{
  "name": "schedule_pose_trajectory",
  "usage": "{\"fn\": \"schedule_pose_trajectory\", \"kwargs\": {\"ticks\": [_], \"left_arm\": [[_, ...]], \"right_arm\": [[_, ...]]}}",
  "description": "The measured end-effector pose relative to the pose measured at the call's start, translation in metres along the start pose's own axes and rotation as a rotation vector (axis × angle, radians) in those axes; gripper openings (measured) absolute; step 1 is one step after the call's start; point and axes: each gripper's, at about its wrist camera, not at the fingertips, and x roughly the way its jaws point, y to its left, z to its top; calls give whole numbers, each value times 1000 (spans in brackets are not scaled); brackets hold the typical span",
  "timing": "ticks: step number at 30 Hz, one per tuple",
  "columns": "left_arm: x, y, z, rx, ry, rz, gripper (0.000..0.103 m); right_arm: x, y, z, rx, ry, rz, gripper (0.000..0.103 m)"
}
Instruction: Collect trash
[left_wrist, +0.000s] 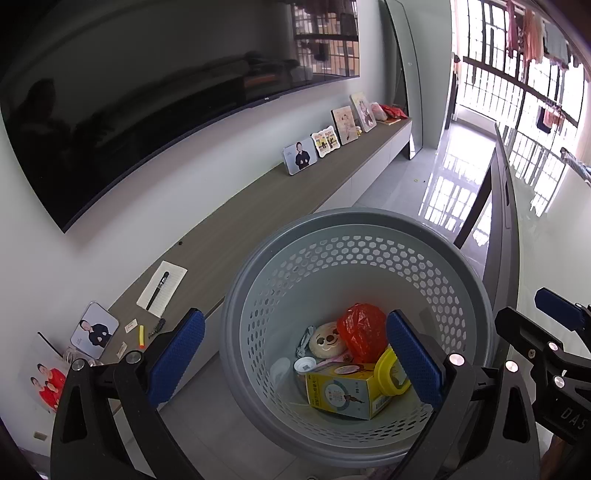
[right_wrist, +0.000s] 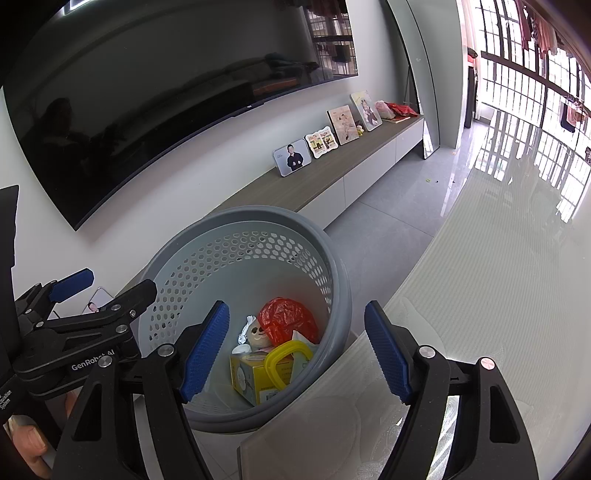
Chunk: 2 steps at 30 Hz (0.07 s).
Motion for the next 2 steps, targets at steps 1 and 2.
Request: {"fn": "schedule_pose_trajectory", "kwargs": {"ticks": [1,2], "left_arm": [[0,0,0,-1,2,0,97],[0,0,0,-1,2,0,97]], "right_arm": [[0,0,0,0,0,0,72],[0,0,0,0,0,0,72]]}}
